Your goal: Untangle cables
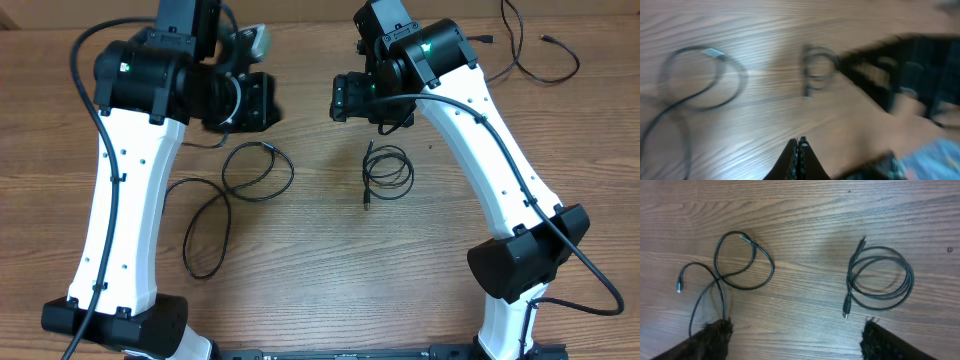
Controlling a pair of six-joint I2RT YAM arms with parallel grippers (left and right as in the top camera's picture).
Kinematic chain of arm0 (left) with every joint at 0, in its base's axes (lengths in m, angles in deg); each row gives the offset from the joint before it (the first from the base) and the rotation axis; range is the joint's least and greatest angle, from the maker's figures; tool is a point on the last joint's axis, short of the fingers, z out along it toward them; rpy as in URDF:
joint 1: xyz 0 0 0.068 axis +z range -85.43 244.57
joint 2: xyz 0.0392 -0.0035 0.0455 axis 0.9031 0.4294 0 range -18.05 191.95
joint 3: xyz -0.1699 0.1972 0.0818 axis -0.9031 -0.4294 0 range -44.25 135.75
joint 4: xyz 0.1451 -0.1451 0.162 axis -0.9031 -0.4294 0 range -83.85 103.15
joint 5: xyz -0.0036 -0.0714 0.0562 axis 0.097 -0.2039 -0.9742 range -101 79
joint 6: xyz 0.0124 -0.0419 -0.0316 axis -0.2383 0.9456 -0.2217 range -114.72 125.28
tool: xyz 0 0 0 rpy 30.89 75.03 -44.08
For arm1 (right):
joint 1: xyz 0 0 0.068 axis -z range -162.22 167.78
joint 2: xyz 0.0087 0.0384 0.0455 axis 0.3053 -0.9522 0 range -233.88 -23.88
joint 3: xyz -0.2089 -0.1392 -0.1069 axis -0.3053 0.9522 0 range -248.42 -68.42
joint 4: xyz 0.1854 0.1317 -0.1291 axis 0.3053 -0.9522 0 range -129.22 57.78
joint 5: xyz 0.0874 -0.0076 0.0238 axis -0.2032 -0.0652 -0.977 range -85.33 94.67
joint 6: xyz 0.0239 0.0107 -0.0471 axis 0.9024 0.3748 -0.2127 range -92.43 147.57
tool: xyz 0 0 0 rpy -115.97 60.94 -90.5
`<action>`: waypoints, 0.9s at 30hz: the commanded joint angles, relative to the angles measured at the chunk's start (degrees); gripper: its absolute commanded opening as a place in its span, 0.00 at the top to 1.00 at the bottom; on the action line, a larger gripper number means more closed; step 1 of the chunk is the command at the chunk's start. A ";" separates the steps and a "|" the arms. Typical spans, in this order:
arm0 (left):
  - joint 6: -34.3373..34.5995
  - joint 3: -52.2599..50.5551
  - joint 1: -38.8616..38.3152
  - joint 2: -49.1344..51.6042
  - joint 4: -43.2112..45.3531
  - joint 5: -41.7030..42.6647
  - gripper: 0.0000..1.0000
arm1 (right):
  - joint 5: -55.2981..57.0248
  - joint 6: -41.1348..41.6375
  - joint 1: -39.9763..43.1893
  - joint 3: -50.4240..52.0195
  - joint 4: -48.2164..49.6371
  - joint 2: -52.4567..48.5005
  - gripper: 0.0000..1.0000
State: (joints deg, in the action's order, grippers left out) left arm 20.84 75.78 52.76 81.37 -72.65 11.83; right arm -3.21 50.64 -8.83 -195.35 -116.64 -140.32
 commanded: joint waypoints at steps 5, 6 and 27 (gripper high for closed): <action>12.72 0.83 7.19 -0.11 -6.05 -20.20 0.40 | -0.79 -0.83 0.11 0.26 0.20 0.37 0.04; 12.63 0.76 7.96 -0.09 -6.71 -20.59 0.29 | -0.79 -0.83 0.11 0.26 0.24 0.37 0.04; 13.09 -33.42 11.37 -0.09 10.05 -21.53 0.00 | -0.59 -0.87 0.11 0.26 0.50 0.37 0.00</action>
State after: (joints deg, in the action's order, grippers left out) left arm 35.35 45.99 62.70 81.41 -64.67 -9.57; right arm -3.91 49.98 -8.83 -195.35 -116.07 -140.32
